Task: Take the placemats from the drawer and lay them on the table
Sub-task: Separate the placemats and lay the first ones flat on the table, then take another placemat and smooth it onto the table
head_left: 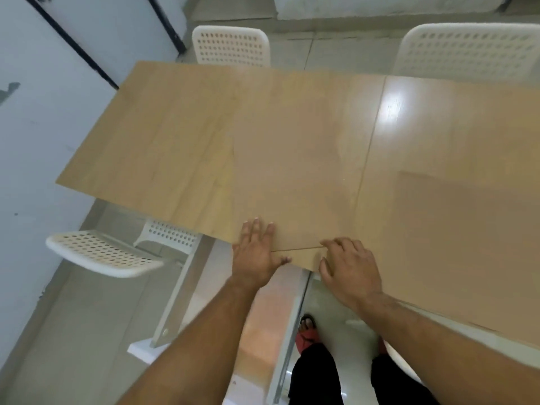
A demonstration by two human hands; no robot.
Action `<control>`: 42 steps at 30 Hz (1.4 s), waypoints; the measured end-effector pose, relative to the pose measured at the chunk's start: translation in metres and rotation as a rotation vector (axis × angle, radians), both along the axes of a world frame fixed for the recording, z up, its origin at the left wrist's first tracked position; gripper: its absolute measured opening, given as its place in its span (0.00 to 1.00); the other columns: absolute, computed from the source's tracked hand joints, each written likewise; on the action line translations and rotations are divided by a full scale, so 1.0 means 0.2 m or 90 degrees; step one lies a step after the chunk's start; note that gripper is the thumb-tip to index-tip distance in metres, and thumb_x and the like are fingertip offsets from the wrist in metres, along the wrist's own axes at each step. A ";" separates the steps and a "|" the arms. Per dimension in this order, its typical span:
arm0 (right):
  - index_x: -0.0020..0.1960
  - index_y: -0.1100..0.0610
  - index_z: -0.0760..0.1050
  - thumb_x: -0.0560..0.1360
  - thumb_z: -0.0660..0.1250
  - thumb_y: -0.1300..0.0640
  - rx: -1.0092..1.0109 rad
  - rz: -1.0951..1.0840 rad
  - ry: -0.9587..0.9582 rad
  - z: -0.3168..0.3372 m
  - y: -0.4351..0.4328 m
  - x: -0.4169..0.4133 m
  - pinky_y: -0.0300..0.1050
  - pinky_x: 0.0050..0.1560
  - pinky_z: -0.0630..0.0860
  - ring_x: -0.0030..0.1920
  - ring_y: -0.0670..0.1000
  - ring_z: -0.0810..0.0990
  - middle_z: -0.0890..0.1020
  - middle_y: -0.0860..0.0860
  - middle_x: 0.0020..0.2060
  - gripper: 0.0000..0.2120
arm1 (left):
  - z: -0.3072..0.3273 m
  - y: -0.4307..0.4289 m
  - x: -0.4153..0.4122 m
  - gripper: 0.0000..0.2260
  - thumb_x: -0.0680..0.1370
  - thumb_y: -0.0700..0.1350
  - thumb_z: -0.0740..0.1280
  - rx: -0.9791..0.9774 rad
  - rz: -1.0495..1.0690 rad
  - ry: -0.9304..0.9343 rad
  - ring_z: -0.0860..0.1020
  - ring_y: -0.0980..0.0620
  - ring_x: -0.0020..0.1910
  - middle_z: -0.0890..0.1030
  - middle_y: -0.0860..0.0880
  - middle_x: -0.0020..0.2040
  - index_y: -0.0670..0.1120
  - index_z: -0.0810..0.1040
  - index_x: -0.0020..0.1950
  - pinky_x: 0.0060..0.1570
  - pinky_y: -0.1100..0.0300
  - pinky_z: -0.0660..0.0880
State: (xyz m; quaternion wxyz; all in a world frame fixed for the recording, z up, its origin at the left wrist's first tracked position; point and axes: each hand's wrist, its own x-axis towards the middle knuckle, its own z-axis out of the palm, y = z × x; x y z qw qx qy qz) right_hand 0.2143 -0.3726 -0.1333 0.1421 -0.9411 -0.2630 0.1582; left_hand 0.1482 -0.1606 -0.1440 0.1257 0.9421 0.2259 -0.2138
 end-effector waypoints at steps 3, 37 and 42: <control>0.64 0.47 0.76 0.79 0.59 0.46 0.009 -0.013 0.065 0.00 0.17 -0.14 0.48 0.52 0.74 0.54 0.52 0.78 0.82 0.47 0.52 0.17 | -0.03 0.16 -0.10 0.48 0.71 0.68 0.69 -0.066 -0.073 0.010 0.37 0.48 0.80 0.38 0.52 0.82 0.58 0.45 0.82 0.75 0.38 0.54; 0.51 0.57 0.80 0.78 0.64 0.52 0.385 -0.594 0.620 0.05 0.71 -0.28 0.43 0.34 0.74 0.33 0.53 0.81 0.86 0.54 0.43 0.10 | 0.05 0.55 -0.14 0.06 0.78 0.44 0.71 -0.146 -0.007 -0.242 0.81 0.53 0.55 0.85 0.53 0.55 0.49 0.86 0.52 0.56 0.52 0.78; 0.52 0.57 0.79 0.78 0.66 0.49 0.401 -0.656 0.700 0.04 0.72 -0.26 0.43 0.35 0.76 0.33 0.52 0.82 0.86 0.53 0.45 0.11 | 0.05 0.54 -0.12 0.04 0.72 0.44 0.78 -0.195 0.126 -0.189 0.82 0.58 0.45 0.85 0.56 0.45 0.52 0.86 0.42 0.51 0.55 0.80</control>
